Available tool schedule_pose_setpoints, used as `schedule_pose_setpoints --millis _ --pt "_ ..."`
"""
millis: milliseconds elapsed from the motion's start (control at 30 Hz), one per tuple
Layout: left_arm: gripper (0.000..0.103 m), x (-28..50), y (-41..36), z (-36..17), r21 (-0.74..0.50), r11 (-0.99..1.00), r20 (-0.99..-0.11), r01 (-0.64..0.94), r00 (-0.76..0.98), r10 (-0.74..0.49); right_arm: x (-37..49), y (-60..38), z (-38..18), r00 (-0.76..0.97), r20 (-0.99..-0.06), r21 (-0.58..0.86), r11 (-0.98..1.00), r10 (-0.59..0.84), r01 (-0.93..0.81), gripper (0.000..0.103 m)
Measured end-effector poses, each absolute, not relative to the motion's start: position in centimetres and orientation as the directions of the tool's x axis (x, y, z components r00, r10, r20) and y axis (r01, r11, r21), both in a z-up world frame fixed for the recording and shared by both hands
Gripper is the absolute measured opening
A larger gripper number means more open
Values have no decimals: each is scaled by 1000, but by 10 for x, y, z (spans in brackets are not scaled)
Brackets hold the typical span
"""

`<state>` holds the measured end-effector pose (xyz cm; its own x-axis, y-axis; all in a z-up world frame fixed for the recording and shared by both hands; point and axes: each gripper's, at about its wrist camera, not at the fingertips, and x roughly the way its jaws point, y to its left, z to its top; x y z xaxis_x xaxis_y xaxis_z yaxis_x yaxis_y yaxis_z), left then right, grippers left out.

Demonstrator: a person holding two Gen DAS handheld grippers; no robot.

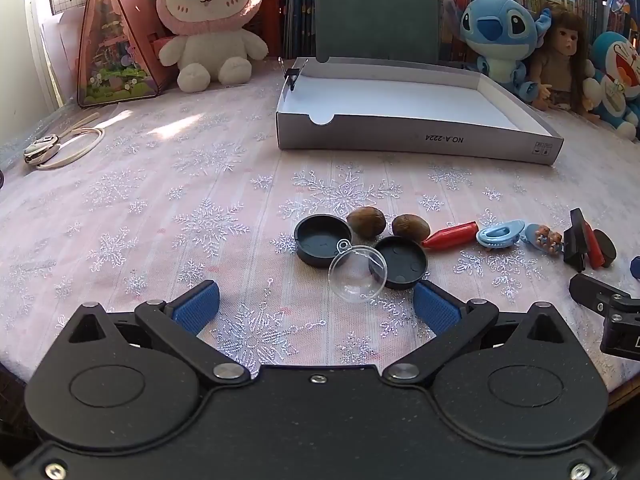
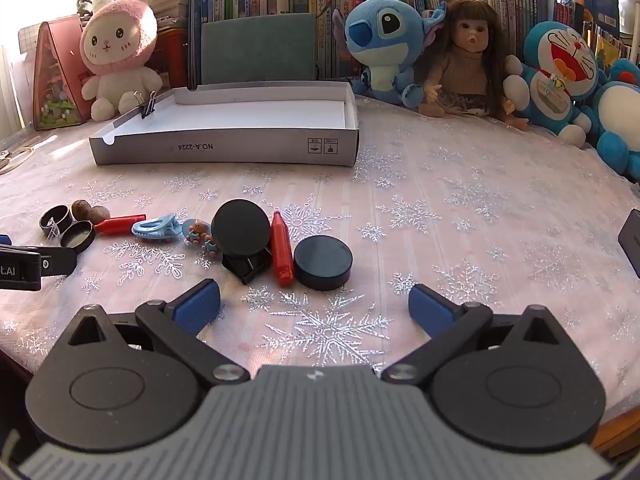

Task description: Organize rigid objects

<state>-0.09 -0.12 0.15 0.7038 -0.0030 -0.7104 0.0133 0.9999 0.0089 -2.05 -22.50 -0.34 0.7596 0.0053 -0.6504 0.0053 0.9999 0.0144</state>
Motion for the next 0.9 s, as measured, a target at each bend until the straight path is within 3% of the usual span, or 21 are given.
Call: schedule_pose_setpoints --millis 900 --pt "103 -3 -1 2 8 1000 -706 13 708 -3 -21 -225 -4 761 -649 14 1000 3 7 103"
